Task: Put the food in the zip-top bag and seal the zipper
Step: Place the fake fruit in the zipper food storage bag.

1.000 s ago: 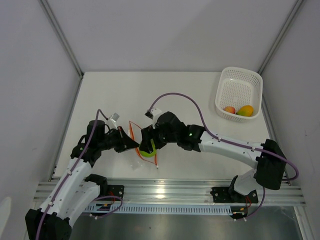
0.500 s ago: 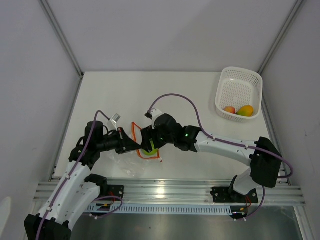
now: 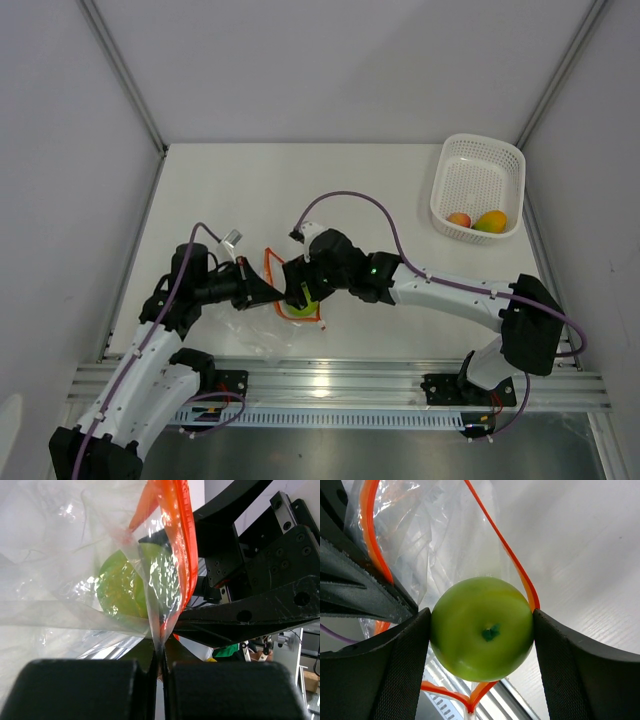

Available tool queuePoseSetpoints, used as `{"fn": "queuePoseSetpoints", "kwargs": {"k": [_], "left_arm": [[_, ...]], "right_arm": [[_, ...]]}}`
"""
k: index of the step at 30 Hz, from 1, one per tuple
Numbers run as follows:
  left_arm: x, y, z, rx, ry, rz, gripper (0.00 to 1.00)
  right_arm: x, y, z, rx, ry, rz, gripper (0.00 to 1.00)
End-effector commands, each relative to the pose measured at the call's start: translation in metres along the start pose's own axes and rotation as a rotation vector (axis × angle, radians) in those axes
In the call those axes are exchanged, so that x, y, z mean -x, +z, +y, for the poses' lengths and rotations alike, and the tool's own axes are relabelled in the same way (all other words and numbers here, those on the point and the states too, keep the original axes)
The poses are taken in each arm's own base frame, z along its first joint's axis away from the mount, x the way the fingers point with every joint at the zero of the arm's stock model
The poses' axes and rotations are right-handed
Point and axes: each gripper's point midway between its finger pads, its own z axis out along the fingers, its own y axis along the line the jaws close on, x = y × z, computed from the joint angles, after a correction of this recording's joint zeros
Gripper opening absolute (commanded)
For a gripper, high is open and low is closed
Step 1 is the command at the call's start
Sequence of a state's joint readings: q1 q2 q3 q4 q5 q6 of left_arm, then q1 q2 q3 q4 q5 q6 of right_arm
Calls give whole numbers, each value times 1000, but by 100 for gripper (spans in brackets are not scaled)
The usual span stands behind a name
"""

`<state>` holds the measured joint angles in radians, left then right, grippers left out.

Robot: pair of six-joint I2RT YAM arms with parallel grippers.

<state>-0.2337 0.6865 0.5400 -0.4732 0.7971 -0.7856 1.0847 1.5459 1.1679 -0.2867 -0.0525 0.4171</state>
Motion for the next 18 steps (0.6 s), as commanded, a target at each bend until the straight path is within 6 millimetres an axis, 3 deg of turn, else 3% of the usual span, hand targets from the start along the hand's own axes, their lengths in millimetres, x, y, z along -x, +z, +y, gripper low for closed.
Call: {"fn": "queuePoseSetpoints", "kwargs": {"k": [1, 12, 15, 18], "left_arm": [[5, 2, -4, -23, 26, -19, 0], [8, 2, -5, -27, 22, -38, 0], [5, 4, -6, -51, 14, -10, 1], [1, 5, -7, -71, 6, 8, 1]], "right_arm": [[0, -19, 30, 129, -26, 5, 74], [-18, -31, 66, 344, -52, 38, 69], [-20, -26, 60, 317, -63, 40, 73], [-20, -19, 55, 274, -64, 49, 89]]}}
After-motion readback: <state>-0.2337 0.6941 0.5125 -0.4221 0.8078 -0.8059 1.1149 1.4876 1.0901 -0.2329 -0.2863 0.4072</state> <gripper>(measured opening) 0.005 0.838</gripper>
